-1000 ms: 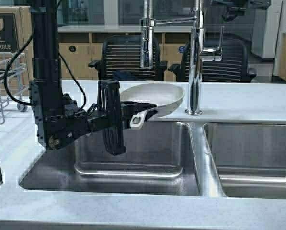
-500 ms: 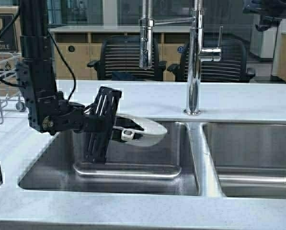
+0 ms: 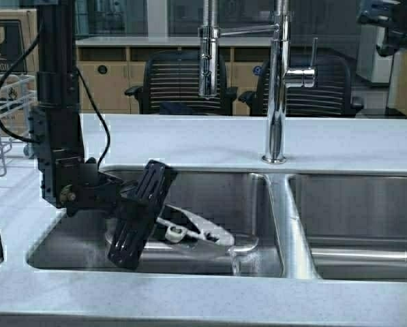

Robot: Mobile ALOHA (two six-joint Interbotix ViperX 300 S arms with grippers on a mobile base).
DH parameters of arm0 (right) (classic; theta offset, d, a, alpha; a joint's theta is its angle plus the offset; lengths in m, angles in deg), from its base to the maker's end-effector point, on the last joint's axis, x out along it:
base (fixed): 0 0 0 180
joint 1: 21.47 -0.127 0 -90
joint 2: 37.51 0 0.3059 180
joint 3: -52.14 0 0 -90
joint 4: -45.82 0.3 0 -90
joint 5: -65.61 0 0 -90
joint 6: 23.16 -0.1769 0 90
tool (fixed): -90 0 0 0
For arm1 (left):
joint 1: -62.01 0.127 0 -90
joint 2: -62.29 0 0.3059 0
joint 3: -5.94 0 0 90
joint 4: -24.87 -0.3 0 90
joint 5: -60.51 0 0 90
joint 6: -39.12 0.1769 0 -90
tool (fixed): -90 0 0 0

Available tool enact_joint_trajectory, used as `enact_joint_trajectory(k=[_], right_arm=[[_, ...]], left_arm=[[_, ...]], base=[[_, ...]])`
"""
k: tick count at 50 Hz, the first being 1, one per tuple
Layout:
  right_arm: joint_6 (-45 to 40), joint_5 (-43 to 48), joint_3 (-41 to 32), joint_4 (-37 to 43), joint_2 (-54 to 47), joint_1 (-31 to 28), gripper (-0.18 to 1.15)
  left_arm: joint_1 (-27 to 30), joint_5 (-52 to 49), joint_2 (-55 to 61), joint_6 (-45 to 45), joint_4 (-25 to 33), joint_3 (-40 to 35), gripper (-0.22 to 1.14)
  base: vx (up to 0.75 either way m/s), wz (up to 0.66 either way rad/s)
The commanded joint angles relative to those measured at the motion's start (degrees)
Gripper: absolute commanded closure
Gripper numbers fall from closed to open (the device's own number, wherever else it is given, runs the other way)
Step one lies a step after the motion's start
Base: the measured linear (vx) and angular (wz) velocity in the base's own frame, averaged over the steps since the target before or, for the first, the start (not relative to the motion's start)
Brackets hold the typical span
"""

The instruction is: Wash the pan

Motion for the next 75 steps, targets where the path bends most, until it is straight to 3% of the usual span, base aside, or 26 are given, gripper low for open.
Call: enact_joint_trajectory(k=[1,9,18,25,42,55,75], right_arm=[[0.2,0.7,-0.9,0.2,2.5,-1.4,0.92],[0.1,0.7,-0.9,0.2,2.5,-2.4,0.92],[0.1,1.1,-1.0,0.2,2.5,-2.6,0.92],[0.0,1.8,-1.0,0.2,2.5,-2.6,0.92],[0.0,1.9,-1.0,0.2,2.5,-2.6,0.92],[0.0,2.7,-0.6,0.2,1.5,-2.6,0.92],[0.0,2.7,-0.8,0.2,1.4,-3.0,0.92]], left_arm=[[0.1,-14.5,-5.1,4.7,0.3,-1.6,0.89],[1.1,-38.1,-12.5,14.3,-2.1,-6.5,0.89],[1.1,-70.8,-19.5,37.0,-4.0,-16.1,0.89],[1.1,-86.1,-21.6,52.7,-4.1,-21.5,0.89],[0.7,-90.2,-30.8,54.7,-9.8,-21.0,0.89],[0.7,-89.3,-25.2,54.6,-12.8,-20.0,0.89],[4.8,-94.1,-44.3,55.4,-24.2,-18.8,0.89]], base=[[0.00,0.00],[0.00,0.00],[0.00,0.00],[0.00,0.00],[0.00,0.00],[0.00,0.00],[0.00,0.00]])
